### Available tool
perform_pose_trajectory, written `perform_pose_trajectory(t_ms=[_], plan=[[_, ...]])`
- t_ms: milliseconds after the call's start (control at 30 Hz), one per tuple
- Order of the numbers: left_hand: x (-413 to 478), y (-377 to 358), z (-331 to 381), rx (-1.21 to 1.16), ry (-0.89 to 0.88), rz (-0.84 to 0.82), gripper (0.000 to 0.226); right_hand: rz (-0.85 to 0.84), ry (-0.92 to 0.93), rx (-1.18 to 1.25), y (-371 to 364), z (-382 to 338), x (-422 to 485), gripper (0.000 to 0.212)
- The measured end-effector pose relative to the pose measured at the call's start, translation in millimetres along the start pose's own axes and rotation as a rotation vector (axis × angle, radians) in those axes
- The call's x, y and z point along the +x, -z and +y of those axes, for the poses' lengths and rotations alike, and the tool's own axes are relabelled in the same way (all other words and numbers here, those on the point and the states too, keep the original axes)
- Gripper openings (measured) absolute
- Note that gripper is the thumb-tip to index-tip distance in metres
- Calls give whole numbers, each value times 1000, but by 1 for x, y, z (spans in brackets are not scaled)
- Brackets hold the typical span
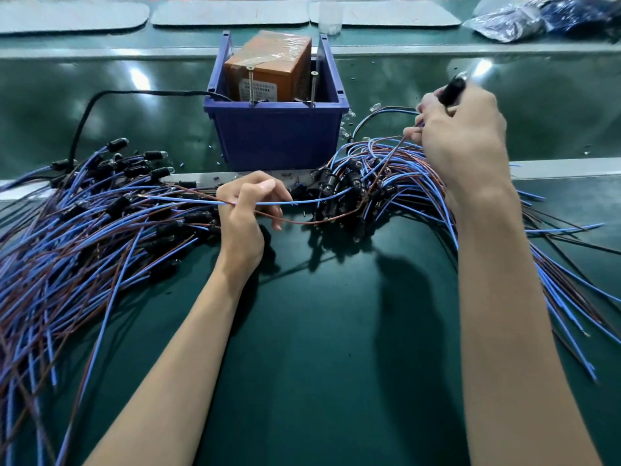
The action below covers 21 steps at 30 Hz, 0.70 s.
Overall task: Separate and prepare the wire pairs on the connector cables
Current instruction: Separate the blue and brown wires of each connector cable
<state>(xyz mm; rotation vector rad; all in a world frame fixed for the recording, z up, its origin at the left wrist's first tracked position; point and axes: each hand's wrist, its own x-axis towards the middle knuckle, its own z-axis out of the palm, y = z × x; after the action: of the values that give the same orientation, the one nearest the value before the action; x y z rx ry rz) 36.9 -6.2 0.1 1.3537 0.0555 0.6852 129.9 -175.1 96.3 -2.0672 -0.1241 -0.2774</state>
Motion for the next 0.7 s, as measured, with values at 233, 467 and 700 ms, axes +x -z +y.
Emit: perform_pose_trajectory(t_ms=[233, 467, 700], plan=[[2, -2, -2, 20, 7, 127, 43, 129, -46, -23, 9, -4, 3, 28], [1, 0, -3, 27, 20, 58, 39, 247, 17, -195, 19, 2, 6, 25], [-1, -1, 1, 3, 38, 30, 42, 375, 226, -277, 19, 1, -1, 33]])
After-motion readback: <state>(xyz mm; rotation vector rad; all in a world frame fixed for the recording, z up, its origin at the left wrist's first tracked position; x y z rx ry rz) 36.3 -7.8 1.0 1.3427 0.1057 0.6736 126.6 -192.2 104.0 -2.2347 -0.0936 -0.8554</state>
